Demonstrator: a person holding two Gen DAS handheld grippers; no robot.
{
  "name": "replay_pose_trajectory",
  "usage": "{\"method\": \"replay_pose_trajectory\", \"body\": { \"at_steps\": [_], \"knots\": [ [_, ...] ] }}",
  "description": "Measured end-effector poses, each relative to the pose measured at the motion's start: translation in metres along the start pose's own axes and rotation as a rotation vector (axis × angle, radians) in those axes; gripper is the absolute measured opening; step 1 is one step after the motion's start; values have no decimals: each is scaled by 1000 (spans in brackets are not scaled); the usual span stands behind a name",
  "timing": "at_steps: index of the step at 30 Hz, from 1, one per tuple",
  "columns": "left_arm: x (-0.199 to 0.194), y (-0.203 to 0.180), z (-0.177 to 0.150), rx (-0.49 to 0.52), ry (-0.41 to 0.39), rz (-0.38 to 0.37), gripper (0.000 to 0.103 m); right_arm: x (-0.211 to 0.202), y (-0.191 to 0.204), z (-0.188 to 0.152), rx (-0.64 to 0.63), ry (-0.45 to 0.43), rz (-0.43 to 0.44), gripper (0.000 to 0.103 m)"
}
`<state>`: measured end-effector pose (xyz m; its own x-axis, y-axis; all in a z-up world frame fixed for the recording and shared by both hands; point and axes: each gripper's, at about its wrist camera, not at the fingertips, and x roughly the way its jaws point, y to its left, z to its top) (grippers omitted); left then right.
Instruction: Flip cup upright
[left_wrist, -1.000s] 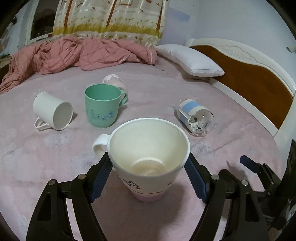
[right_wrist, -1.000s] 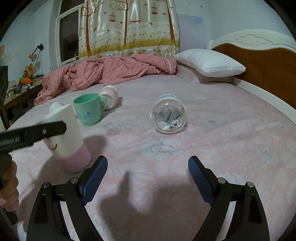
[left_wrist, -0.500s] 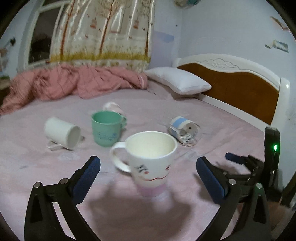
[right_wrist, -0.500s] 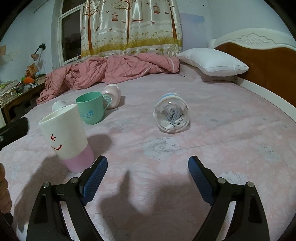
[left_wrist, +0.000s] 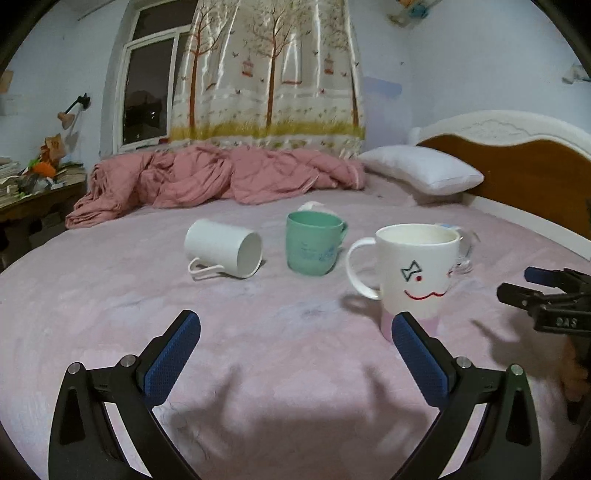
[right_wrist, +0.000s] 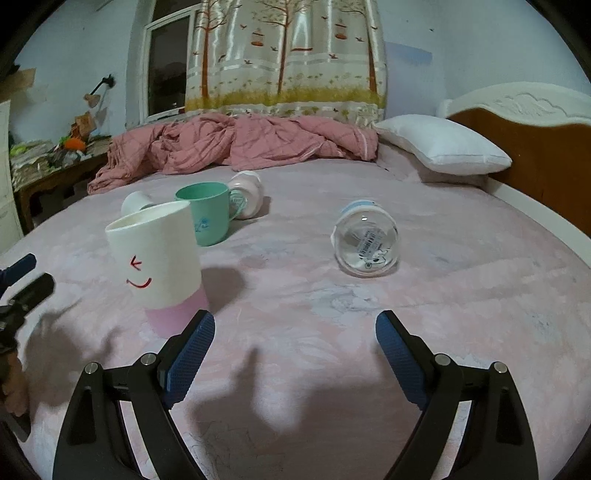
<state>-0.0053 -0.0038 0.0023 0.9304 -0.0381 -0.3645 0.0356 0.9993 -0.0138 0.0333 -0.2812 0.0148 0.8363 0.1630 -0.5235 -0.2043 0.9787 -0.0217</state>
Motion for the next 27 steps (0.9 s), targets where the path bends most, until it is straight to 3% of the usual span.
{"method": "replay_pose_trajectory", "body": {
  "at_steps": [7, 27],
  "knots": [
    [-1, 7, -5, -36, -15, 0, 103, -1, 4, -1, -19, -3, 3, 91],
    [1, -4, -6, 12, -10, 19, 103, 0, 5, -1, -24, 5, -4, 91]
  ]
}}
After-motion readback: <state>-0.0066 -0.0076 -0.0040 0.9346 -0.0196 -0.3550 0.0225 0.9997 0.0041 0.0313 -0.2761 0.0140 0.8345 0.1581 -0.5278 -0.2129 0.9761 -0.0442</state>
